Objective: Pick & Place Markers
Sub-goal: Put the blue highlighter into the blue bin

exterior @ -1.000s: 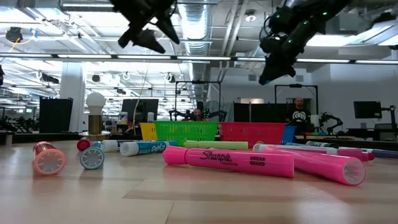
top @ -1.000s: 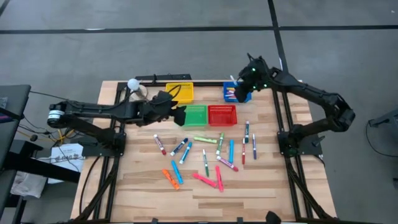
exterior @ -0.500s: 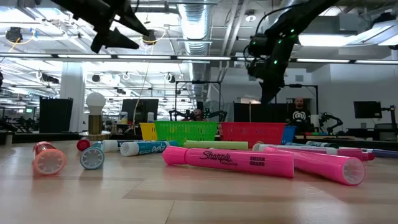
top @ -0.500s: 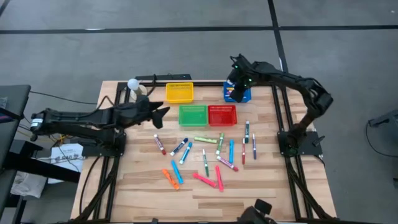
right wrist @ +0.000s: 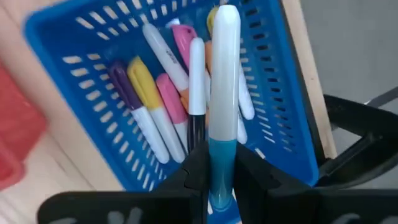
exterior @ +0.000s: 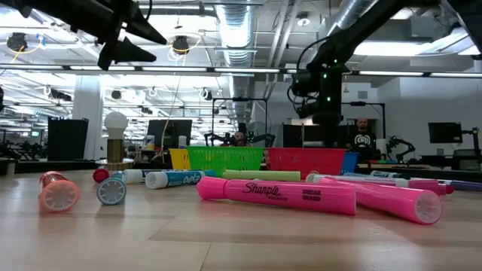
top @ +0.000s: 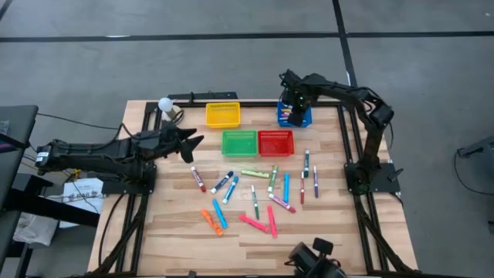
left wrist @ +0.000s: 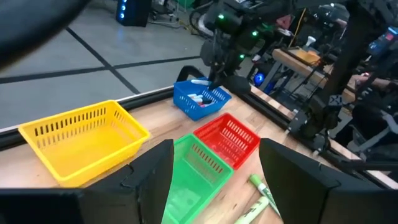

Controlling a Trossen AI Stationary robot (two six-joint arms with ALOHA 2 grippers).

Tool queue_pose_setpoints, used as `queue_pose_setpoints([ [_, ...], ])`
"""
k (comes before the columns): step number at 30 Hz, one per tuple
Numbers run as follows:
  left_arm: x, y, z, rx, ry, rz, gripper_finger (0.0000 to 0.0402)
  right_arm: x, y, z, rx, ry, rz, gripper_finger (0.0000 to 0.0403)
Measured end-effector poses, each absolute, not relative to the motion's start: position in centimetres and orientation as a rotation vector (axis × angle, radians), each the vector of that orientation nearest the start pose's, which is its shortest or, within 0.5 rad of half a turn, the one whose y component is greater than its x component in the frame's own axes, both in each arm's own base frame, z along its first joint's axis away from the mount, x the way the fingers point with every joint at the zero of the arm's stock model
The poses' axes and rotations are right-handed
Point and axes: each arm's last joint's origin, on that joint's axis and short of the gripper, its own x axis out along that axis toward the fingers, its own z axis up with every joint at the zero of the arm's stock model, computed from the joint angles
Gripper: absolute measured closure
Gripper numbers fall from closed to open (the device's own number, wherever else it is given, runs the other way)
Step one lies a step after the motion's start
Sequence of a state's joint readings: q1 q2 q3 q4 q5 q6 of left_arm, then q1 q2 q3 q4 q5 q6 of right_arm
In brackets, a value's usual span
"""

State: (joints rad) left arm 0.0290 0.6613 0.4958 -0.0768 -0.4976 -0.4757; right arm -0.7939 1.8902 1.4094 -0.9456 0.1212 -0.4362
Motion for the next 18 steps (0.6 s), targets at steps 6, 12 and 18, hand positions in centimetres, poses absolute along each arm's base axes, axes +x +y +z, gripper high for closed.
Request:
queue_pose_setpoints([
  [6, 15.3, 1.8, 25.7, -0.403, 0.115, 0.571, 0.0166, 25.2, -26.6, 18.0, 0.139, 1.561, -0.387, 0.0363],
  [12, 15.3, 1.8, 25.7, -0.405, 0.110, 0.571, 0.0166, 25.3, -27.1, 16.7, 0.124, 1.590, -0.360, 0.0363],
  [18, 15.3, 1.8, 25.7, -0.405, 0.109, 0.572, 0.0166, 25.1, -27.8, 16.1, 0.113, 1.580, -0.360, 0.0362],
])
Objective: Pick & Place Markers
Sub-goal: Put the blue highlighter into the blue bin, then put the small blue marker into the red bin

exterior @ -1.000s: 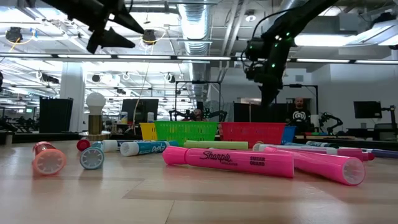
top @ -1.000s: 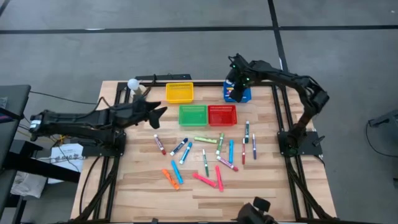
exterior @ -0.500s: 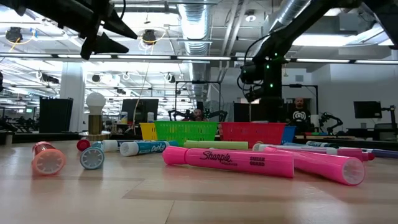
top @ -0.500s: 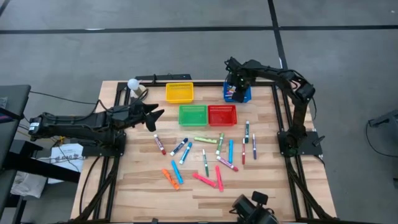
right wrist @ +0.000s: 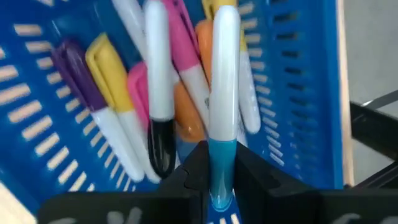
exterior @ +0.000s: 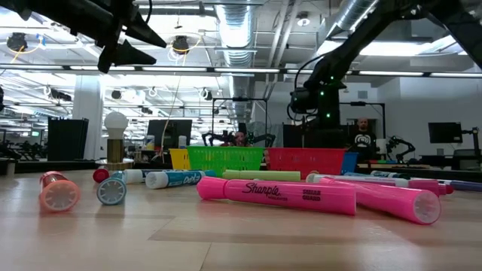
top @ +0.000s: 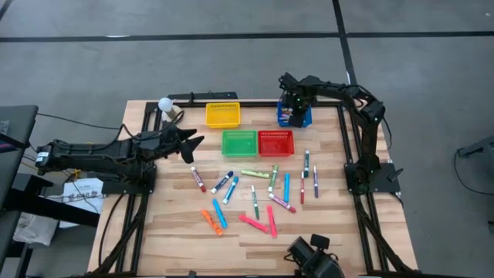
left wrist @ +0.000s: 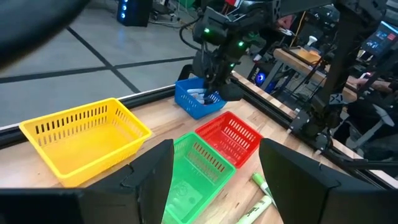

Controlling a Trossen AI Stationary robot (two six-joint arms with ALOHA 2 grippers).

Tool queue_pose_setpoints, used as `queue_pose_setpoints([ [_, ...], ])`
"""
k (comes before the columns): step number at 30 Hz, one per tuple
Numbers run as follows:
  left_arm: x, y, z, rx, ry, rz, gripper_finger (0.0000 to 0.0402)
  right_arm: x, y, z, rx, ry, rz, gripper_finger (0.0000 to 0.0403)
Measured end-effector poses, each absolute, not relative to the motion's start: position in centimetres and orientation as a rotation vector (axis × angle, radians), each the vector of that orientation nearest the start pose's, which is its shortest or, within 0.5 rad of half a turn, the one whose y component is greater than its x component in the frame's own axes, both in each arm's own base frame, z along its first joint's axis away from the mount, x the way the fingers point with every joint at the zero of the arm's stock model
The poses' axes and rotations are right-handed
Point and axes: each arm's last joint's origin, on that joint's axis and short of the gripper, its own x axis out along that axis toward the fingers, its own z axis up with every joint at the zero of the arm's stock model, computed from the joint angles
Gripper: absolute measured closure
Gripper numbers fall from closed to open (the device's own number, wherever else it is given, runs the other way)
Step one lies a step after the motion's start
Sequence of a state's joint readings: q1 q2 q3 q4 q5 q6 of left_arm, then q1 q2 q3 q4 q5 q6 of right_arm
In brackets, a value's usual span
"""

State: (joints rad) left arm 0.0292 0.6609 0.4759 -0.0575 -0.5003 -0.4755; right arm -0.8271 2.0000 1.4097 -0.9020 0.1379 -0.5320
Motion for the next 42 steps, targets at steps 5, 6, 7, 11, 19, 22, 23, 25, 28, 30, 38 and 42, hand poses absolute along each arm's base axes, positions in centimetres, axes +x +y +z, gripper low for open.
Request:
queue_pose_setpoints([
  [5, 15.3, 1.8, 25.7, -0.405, 0.108, 0.572, 0.0166, 25.0, -27.8, 15.3, 0.126, 1.605, -0.344, 0.0362],
  [6, 15.3, 1.8, 25.7, -0.405, 0.108, 0.572, 0.0166, 25.1, -27.9, 15.3, 0.122, 1.597, -0.350, 0.0362],
  [7, 15.3, 1.8, 25.7, -0.405, 0.108, 0.572, 0.0166, 25.1, -27.9, 15.3, 0.120, 1.594, -0.351, 0.0362],
  [11, 15.4, 1.8, 25.8, -0.406, 0.103, 0.571, 0.0166, 25.1, -27.8, 15.4, 0.124, 1.595, -0.352, 0.0361],
  [19, 15.4, 1.8, 25.8, -0.407, 0.102, 0.571, 0.0166, 25.1, -27.9, 15.4, 0.121, 1.586, -0.362, 0.0308],
  [22, 15.4, 1.8, 25.8, -0.407, 0.101, 0.571, 0.0166, 25.1, -27.9, 15.4, 0.114, 1.593, -0.371, 0.0281],
  [23, 15.4, 1.8, 25.8, -0.407, 0.101, 0.571, 0.0166, 25.1, -27.9, 15.4, 0.106, 1.601, -0.377, 0.0274],
  [25, 15.4, 1.8, 25.8, -0.407, 0.101, 0.571, 0.0166, 25.2, -27.7, 15.6, 0.097, 1.625, -0.379, 0.0262],
  [28, 15.4, 1.8, 25.8, -0.407, 0.101, 0.571, 0.0166, 25.5, -27.6, 16.0, 0.089, 1.635, -0.373, 0.0249],
  [30, 15.4, 1.8, 25.8, -0.407, 0.099, 0.571, 0.0166, 25.7, -27.6, 16.6, 0.095, 1.638, -0.374, 0.0246],
  [38, 15.4, 1.8, 25.9, -0.409, 0.094, 0.570, 0.0166, 27.0, -27.3, 19.7, 0.089, 1.637, -0.362, 0.0247],
  [42, 15.4, 1.8, 25.9, -0.408, 0.094, 0.570, 0.0166, 27.8, -27.0, 21.8, 0.089, 1.614, -0.378, 0.0251],
])
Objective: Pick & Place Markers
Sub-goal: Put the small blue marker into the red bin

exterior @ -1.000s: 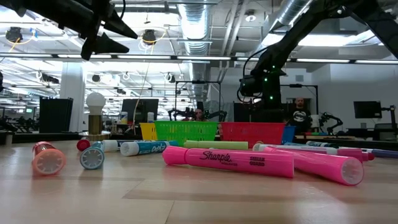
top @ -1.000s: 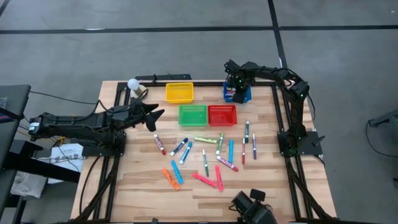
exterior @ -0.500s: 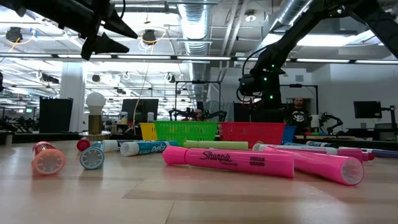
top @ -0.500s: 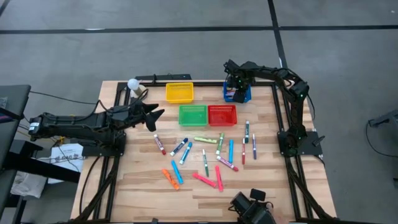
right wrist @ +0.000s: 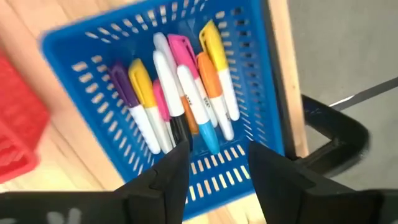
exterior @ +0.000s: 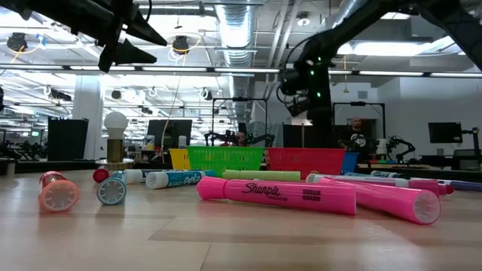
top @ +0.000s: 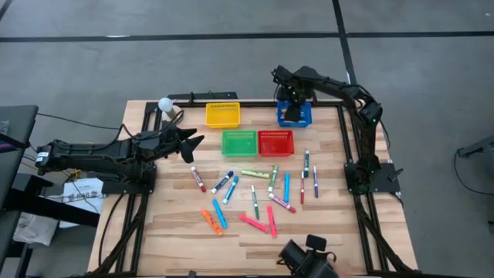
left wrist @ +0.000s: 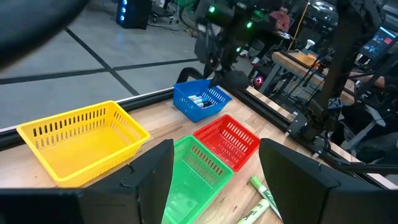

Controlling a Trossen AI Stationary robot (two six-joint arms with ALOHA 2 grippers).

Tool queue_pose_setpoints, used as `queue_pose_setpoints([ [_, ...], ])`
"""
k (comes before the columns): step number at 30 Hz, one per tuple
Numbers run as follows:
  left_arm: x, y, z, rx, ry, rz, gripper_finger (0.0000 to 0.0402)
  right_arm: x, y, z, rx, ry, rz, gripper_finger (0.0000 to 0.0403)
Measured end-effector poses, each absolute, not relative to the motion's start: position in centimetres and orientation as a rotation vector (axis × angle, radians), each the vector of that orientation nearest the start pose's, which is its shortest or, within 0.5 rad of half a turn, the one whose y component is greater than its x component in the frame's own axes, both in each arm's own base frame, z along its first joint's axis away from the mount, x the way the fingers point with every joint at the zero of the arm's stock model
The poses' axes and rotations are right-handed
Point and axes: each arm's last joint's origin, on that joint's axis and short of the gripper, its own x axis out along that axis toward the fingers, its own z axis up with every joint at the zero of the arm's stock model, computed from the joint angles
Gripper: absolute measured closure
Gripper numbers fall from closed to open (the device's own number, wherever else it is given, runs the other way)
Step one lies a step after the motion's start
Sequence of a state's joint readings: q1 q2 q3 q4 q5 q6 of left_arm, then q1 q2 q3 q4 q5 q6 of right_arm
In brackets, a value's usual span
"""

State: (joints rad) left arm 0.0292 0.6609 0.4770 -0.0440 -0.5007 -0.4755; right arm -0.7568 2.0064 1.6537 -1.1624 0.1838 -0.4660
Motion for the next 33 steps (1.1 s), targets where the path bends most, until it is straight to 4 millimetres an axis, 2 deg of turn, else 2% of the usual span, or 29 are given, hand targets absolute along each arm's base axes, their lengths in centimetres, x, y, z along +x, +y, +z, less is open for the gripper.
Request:
queue_pose_setpoints([
  [4, 15.4, 1.8, 25.9, -0.409, 0.094, 0.569, 0.0166, 28.3, -26.2, 24.0, 0.081, 1.578, -0.392, 0.0253],
  [10, 15.4, 1.8, 25.9, -0.409, 0.094, 0.569, 0.0166, 28.3, -23.9, 27.5, 0.144, 1.417, -0.371, 0.0254],
  [14, 15.4, 1.8, 25.9, -0.411, 0.093, 0.569, 0.0166, 28.1, -22.0, 30.1, 0.163, 1.322, -0.367, 0.0253],
  [20, 15.4, 1.8, 25.9, -0.417, 0.092, 0.566, 0.0166, 27.6, -18.5, 32.6, 0.155, 1.227, -0.331, 0.0259],
  [26, 15.5, 1.6, 25.9, -0.399, 0.118, 0.490, 0.0166, 26.9, -14.7, 33.8, 0.146, 1.174, -0.304, 0.0262],
  [33, 15.6, 1.4, 25.9, -0.357, 0.147, 0.407, 0.0166, 25.8, -10.7, 32.5, 0.198, 1.183, -0.283, 0.0259],
])
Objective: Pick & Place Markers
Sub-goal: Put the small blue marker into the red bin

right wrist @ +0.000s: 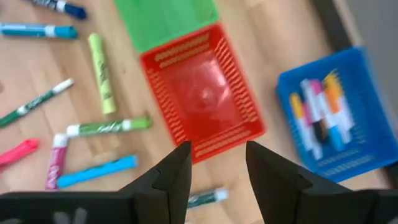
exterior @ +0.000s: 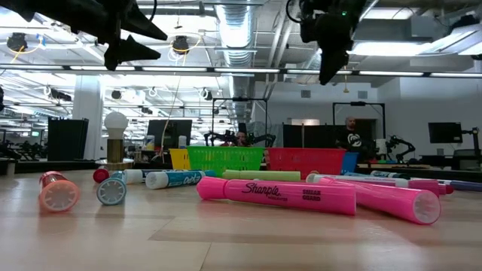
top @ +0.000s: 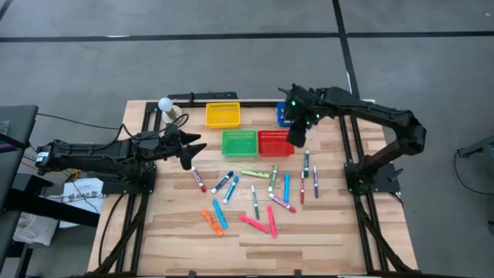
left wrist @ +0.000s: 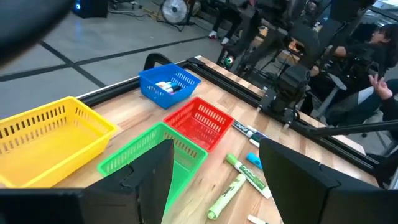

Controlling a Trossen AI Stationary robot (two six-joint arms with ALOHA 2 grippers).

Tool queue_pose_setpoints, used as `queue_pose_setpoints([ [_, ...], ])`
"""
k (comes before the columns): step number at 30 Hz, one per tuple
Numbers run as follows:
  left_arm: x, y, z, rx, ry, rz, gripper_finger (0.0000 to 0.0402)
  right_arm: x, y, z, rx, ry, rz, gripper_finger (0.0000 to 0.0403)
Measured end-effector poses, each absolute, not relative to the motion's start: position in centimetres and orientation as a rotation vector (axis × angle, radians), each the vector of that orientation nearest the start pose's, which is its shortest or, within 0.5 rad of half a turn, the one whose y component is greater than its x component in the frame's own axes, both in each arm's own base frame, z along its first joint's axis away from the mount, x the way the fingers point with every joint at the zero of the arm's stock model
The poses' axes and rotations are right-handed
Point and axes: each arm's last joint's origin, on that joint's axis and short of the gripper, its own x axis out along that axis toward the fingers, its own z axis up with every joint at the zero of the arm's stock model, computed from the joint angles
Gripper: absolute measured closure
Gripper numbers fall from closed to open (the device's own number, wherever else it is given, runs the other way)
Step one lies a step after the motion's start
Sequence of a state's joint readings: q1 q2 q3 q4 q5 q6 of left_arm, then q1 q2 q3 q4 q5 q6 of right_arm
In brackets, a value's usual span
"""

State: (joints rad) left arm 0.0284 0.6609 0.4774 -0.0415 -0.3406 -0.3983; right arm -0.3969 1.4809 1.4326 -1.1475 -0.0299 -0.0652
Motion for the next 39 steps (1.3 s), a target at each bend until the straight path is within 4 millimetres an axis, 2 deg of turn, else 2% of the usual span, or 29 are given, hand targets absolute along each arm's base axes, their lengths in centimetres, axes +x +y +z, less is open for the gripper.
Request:
queue_pose_setpoints([
  [8, 15.6, 1.4, 25.9, -0.357, 0.151, 0.394, 0.0166, 24.4, -6.6, 28.9, 0.297, 1.240, -0.285, 0.0265],
  [14, 15.6, 1.4, 25.8, -0.335, 0.156, 0.392, 0.0166, 23.6, -3.9, 27.1, 0.406, 1.289, -0.336, 0.0266],
  [22, 15.6, 1.4, 25.8, -0.328, 0.158, 0.392, 0.0166, 23.7, -1.4, 26.7, 0.573, 1.310, -0.446, 0.0263],
  [28, 15.5, 1.4, 24.5, -0.332, 0.193, 0.399, 0.0166, 23.6, 0.0, 26.5, 0.659, 1.325, -0.521, 0.0258],
  [34, 15.5, 1.3, 23.2, -0.357, 0.222, 0.397, 0.0166, 22.8, 0.7, 26.4, 0.677, 1.360, -0.658, 0.0242],
  [39, 15.5, 1.3, 23.3, -0.353, 0.210, 0.386, 0.0166, 22.4, 1.1, 26.4, 0.676, 1.370, -0.711, 0.0219],
])
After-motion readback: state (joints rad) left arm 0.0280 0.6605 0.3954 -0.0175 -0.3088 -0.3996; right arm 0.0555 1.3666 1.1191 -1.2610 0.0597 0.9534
